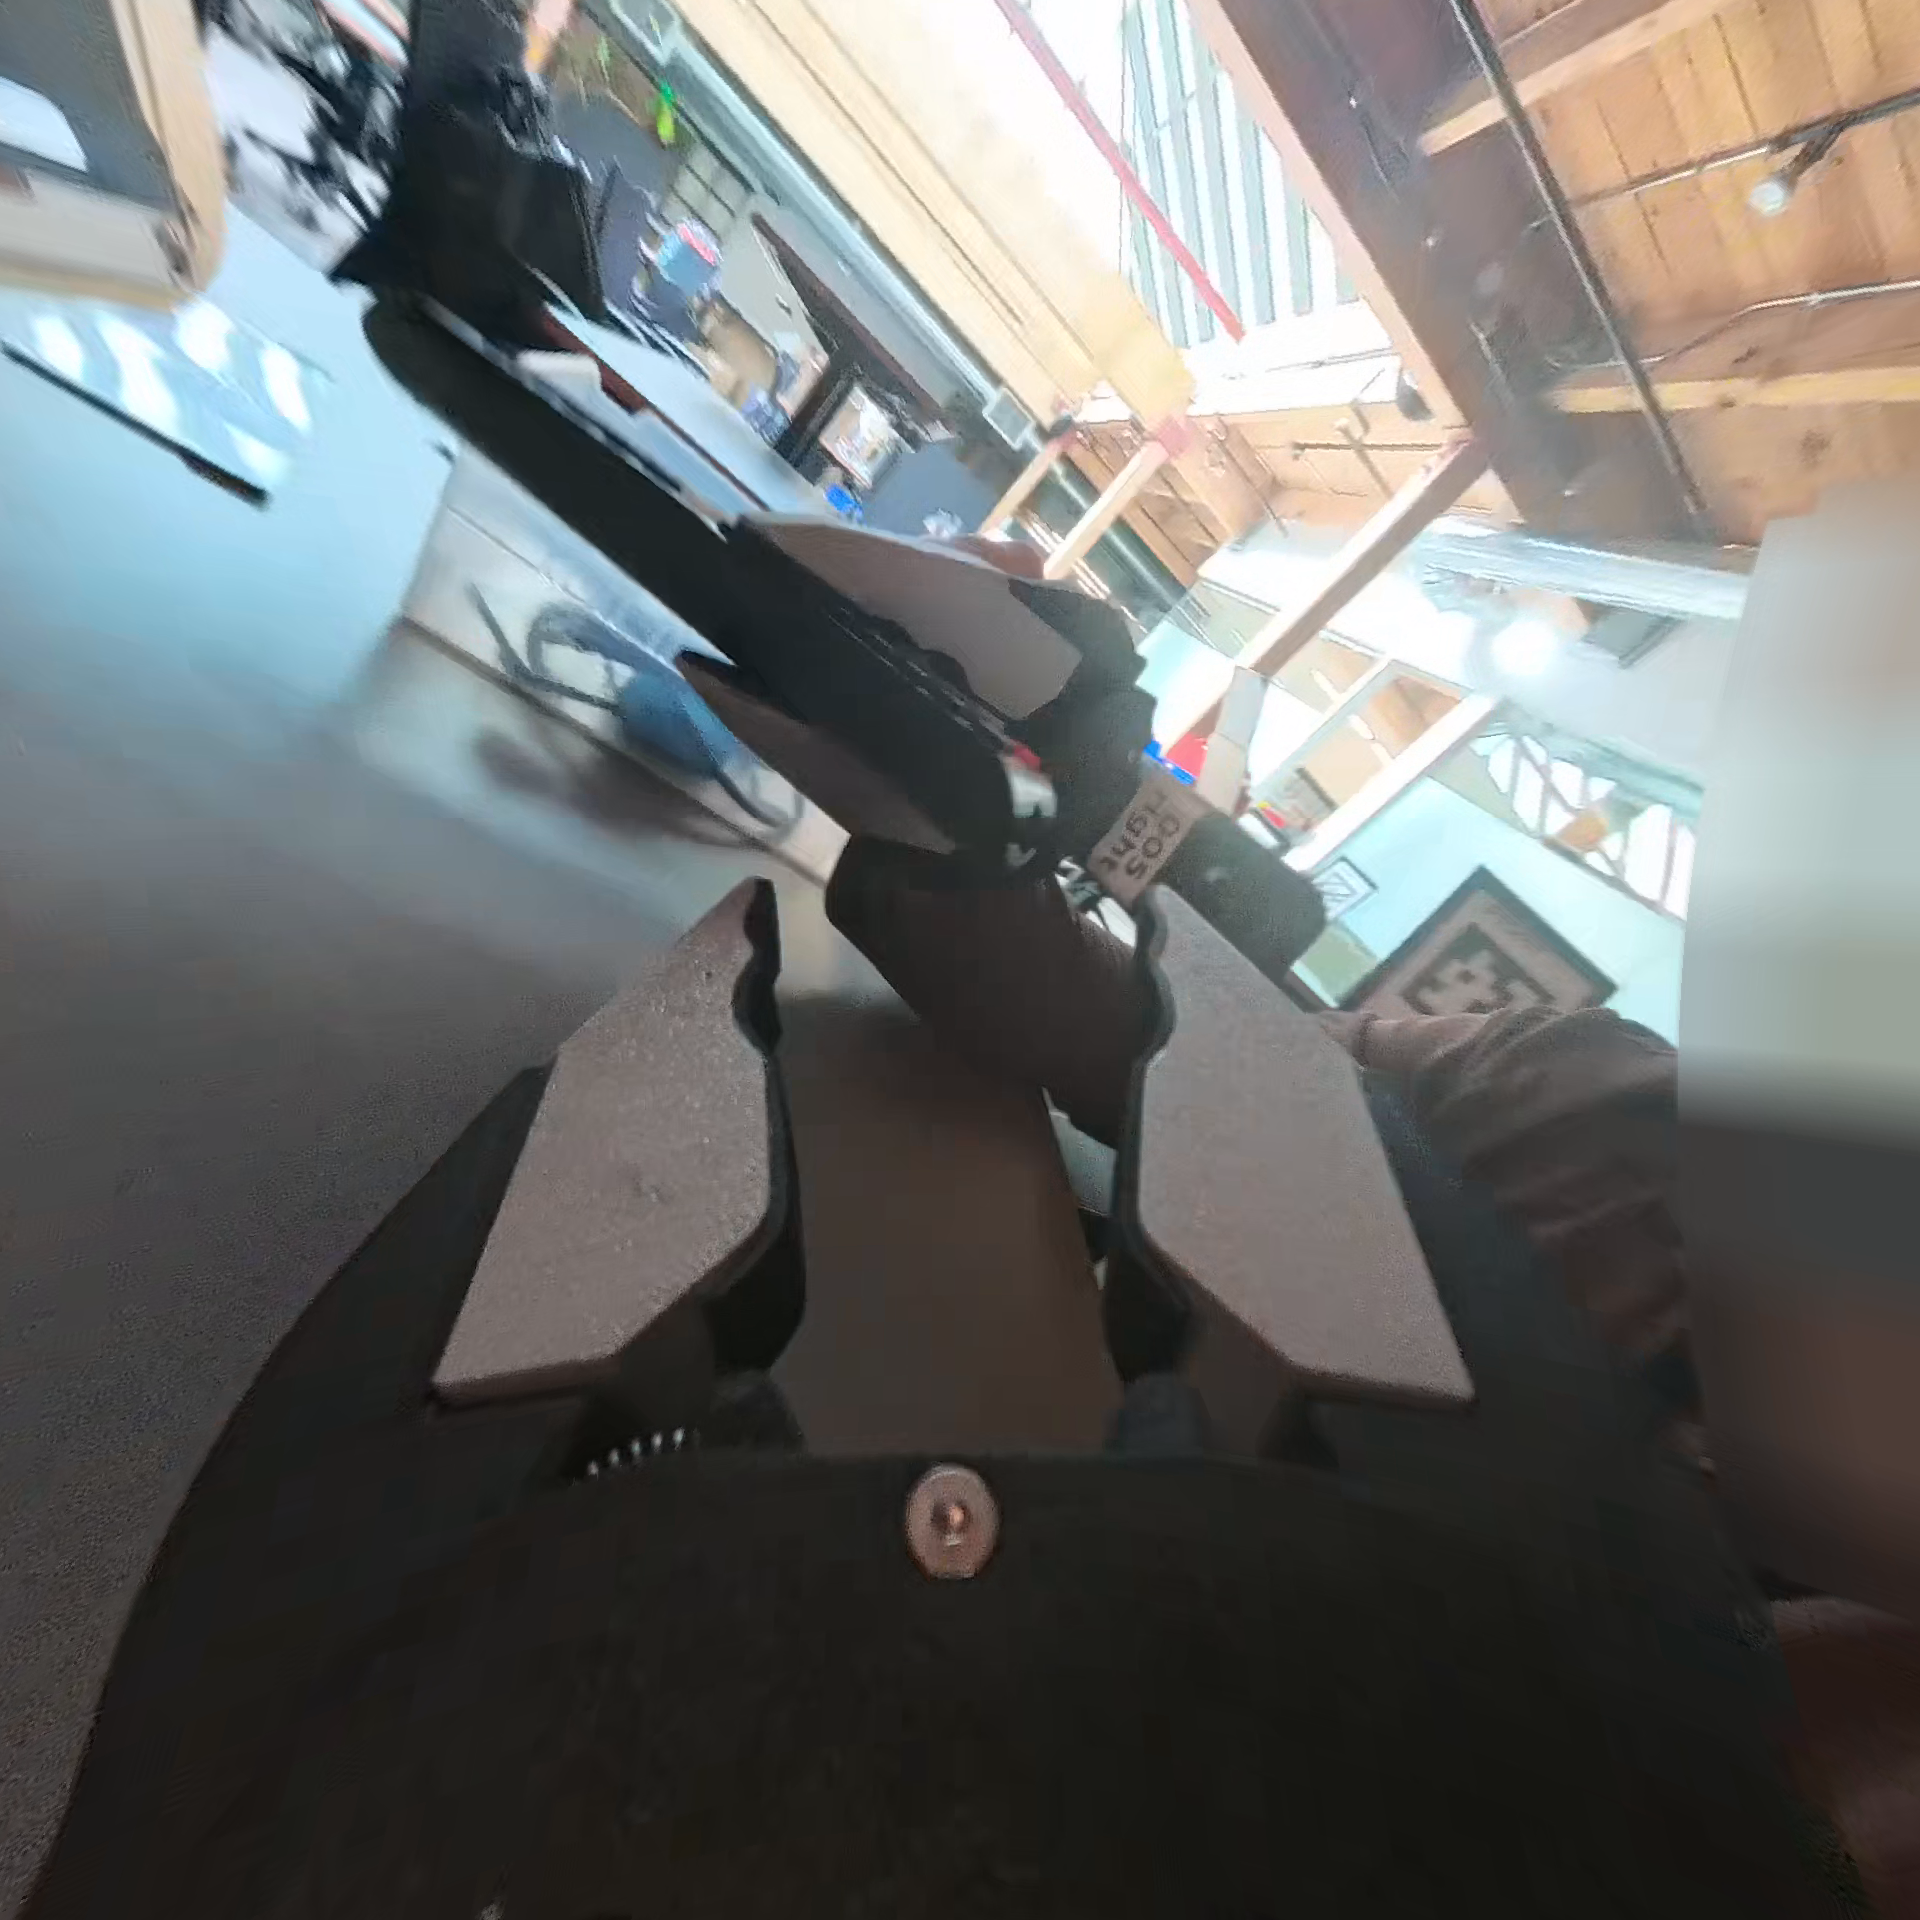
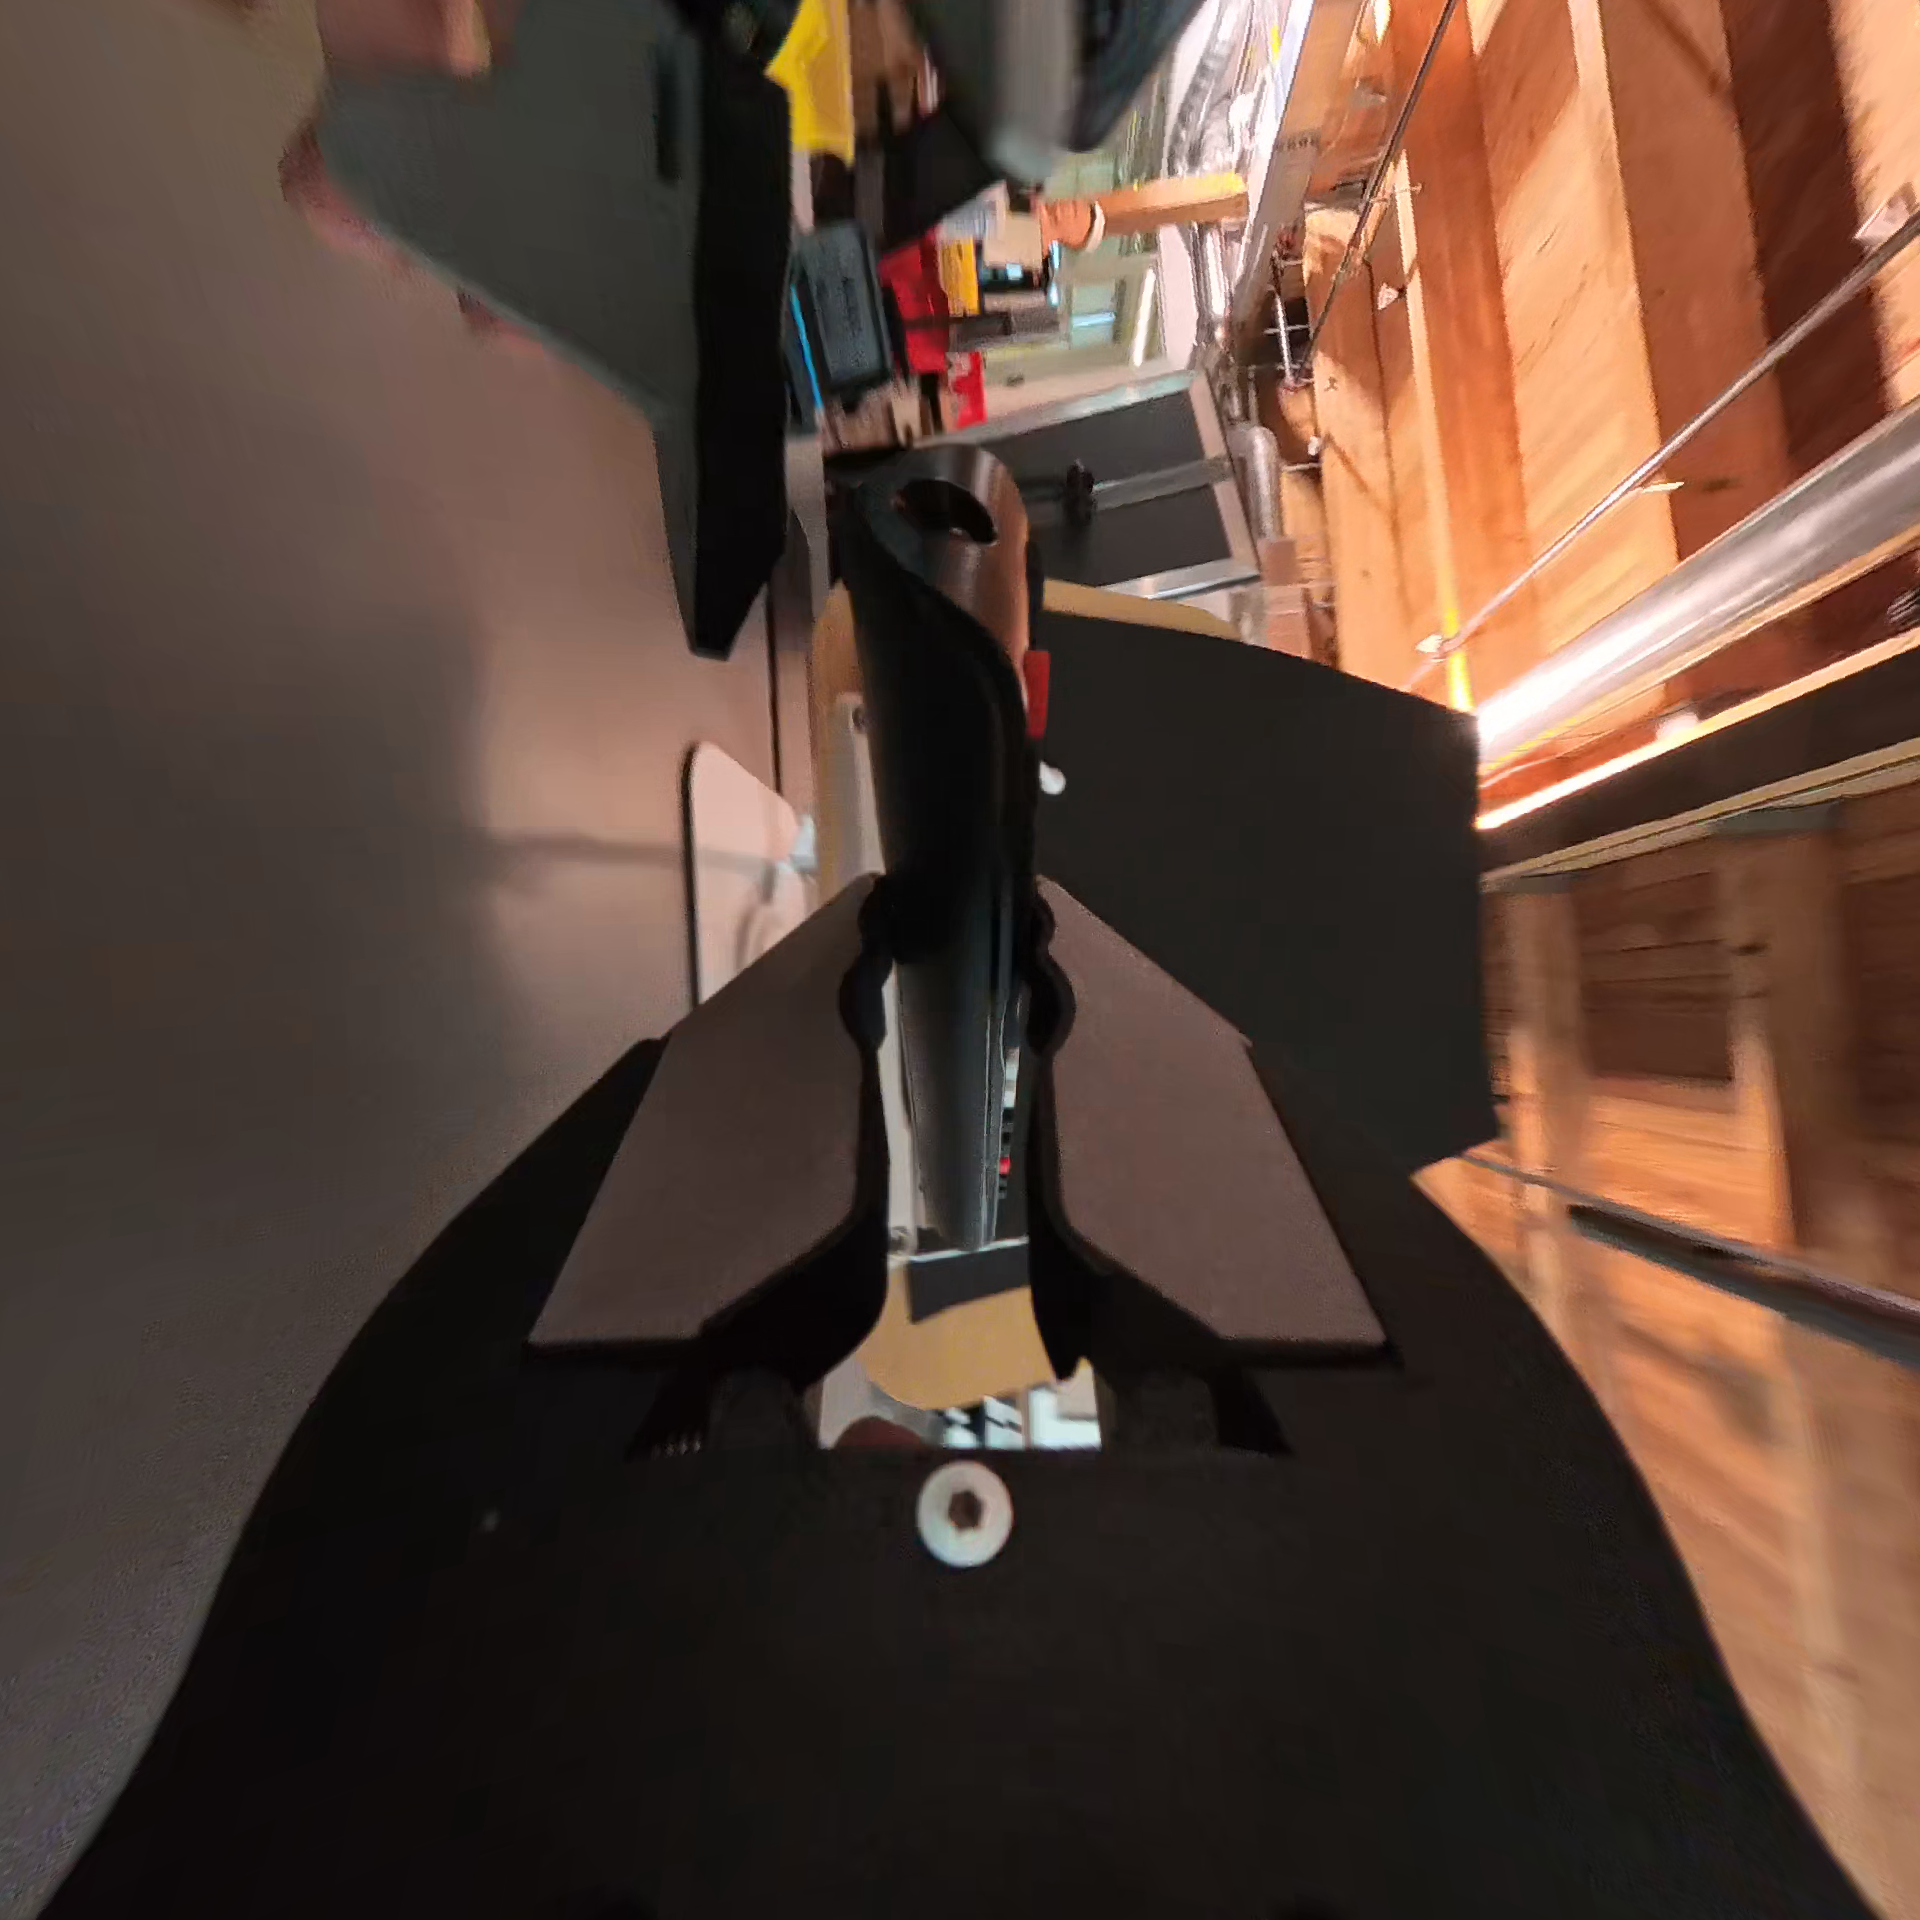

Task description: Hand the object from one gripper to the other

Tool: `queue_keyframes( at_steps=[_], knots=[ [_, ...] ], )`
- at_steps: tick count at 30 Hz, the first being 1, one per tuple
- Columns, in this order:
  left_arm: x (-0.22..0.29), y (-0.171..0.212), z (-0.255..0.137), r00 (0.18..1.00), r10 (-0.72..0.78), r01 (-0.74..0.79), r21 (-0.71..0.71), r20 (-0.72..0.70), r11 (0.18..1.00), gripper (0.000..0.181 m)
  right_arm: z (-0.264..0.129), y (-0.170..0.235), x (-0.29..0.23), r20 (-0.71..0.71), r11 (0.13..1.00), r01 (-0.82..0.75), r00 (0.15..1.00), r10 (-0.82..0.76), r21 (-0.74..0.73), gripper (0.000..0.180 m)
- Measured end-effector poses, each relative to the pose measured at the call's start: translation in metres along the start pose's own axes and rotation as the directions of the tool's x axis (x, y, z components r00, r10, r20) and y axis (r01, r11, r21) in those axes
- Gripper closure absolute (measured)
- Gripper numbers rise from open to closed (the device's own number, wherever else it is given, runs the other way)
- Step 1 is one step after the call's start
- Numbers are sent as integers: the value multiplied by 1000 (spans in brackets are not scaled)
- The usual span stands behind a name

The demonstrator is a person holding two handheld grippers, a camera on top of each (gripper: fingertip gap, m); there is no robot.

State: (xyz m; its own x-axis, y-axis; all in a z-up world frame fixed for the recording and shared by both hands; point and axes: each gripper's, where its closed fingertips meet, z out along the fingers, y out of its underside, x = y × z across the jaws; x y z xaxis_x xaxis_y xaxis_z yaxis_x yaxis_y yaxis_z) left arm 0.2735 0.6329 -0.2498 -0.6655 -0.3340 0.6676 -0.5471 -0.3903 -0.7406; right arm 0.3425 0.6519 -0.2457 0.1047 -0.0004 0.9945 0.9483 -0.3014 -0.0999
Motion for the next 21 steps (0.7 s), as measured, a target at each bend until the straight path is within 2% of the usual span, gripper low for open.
queue_keyframes(
  at_steps=[3,8,9,11,14,15,17,19,21],
  knots=[
    [-4,6,7,1000,-23,24,-29,13,999,102,6,8,4,-69,982,153,985,-161,-112,159],
    [-11,-2,15,996,47,-49,21,79,999,111,12,-16,-3,-132,945,310,937,-323,-105,159],
    [-13,-3,15,995,48,-51,28,91,998,114,13,-21,-4,-141,941,322,932,-334,-106,159],
    [-22,-2,13,987,80,-82,14,137,997,146,15,-25,-5,-143,944,312,935,-326,-109,159],
    [-43,1,4,938,203,-189,-75,282,979,152,22,-21,-21,-71,960,265,960,-272,-91,146],
    [-53,0,-2,887,285,-255,-129,364,958,156,23,-21,-28,-37,968,241,969,-244,-72,140],
    [-65,-3,-15,724,501,-413,-285,474,865,159,23,-20,-41,32,987,160,987,-159,-35,134],
    [-70,-7,-26,506,692,-523,-455,515,721,160,20,-18,-46,95,999,41,995,-40,-15,141],
    [-69,-10,-30,305,824,-587,-587,477,557,160,17,-17,-44,120,999,-47,992,46,3,147]
  ],
)
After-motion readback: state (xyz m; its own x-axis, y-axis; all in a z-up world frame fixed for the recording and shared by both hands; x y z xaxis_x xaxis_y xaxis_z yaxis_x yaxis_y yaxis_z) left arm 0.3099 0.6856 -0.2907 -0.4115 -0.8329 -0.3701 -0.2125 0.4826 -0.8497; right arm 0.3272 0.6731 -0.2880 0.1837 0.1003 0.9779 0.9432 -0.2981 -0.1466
